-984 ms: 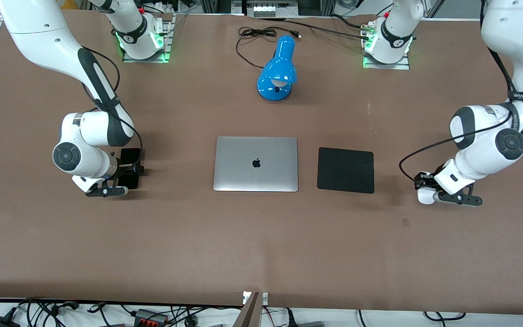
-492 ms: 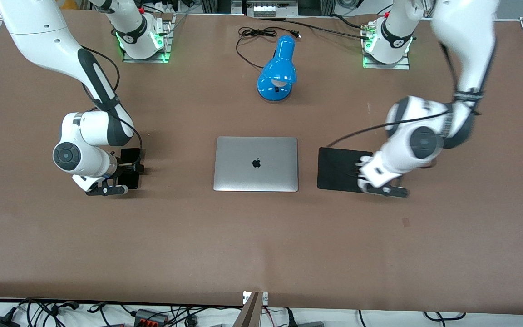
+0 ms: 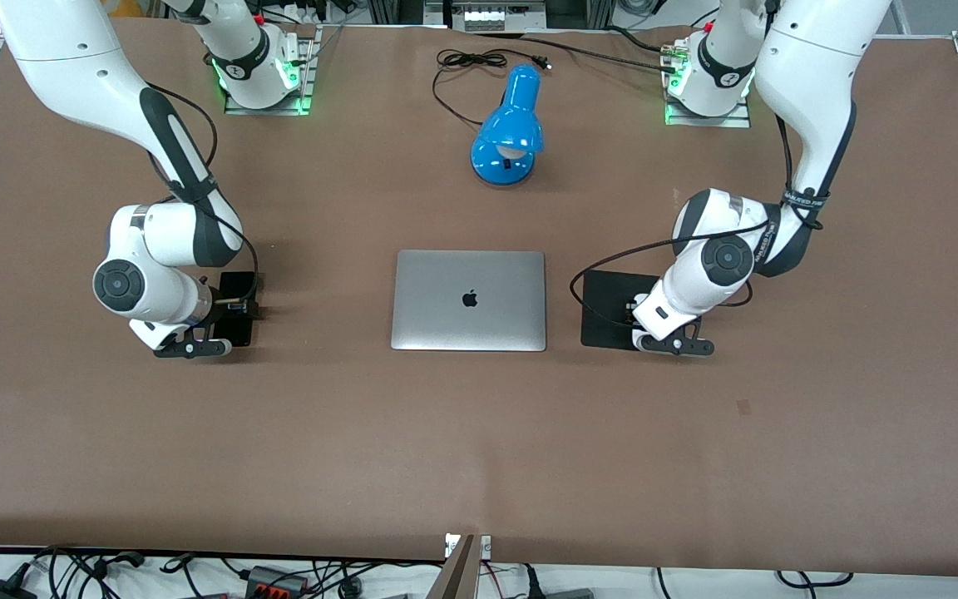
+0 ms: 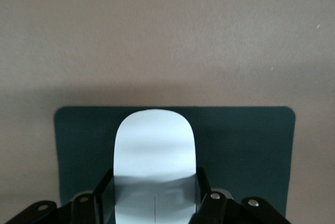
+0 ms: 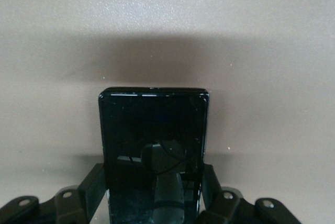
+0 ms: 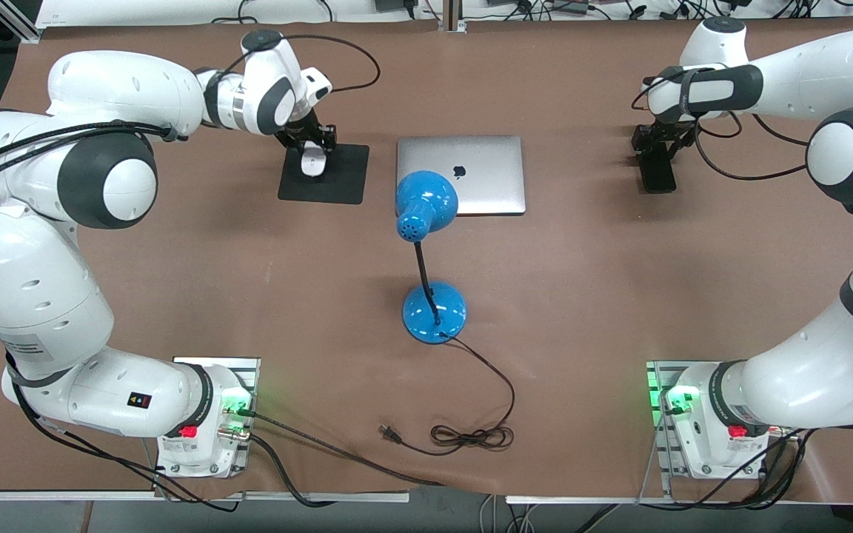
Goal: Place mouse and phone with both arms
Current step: 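Carry the white mouse onto the mouse pad with the left gripper, then slide the phone toward the laptop with the right gripper while the left gripper releases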
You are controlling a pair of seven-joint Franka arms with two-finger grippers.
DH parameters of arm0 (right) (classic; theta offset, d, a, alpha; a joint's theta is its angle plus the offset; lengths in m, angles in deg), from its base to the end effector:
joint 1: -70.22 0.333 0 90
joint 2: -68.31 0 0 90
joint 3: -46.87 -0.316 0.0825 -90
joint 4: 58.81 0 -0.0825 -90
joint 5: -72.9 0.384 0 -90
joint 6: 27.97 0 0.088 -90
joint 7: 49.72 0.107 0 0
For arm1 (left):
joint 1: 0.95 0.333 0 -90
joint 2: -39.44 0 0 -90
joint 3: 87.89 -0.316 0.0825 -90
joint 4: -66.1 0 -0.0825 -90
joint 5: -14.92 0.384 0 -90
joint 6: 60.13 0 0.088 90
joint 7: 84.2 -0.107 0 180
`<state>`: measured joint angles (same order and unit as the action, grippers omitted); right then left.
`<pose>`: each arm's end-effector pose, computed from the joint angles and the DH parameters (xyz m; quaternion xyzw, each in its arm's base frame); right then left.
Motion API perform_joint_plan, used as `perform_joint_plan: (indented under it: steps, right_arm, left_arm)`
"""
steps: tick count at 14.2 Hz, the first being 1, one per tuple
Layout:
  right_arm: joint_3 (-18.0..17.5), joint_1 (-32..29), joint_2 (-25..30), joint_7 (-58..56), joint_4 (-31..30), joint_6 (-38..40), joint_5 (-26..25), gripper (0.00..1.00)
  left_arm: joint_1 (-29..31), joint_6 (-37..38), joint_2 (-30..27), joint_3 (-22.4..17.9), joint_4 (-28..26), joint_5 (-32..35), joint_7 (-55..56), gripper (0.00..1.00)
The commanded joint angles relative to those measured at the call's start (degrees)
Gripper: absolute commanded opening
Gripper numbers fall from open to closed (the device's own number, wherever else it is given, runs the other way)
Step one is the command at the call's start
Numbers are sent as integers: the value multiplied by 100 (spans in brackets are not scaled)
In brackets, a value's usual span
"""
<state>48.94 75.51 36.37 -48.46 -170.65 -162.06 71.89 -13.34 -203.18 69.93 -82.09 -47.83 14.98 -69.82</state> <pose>0.5985 0.0337 0.1764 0.9960 0.0256 -0.0837 0.0188 0.5777 -0.1886 0.1916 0.9993 -0.0270 -0.0173 0.0214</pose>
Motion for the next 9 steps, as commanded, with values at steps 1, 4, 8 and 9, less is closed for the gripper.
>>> perform_joint_plan:
  steps: [1, 4, 8, 9]
  right_arm:
    - [-23, -46, 127, -100, -154, -108, -22, 49]
    - [-32, 7, 127, 14, -66, -82, -4, 30]
    - [-286, 42, 74, 155, 320, 93, 556, 21]
    - [-356, 129, 48, 190, 443, 111, 741, 21]
  left_arm:
    - [-71, -100, -105, -9, -138, 91, 179, 32]
    - [-62, -100, -78, -9, -164, 91, 179, 49]
    - [-53, -100, -96, -9, -156, 91, 171, 100]
    - [-53, -91, -104, -9, -156, 91, 171, 100]
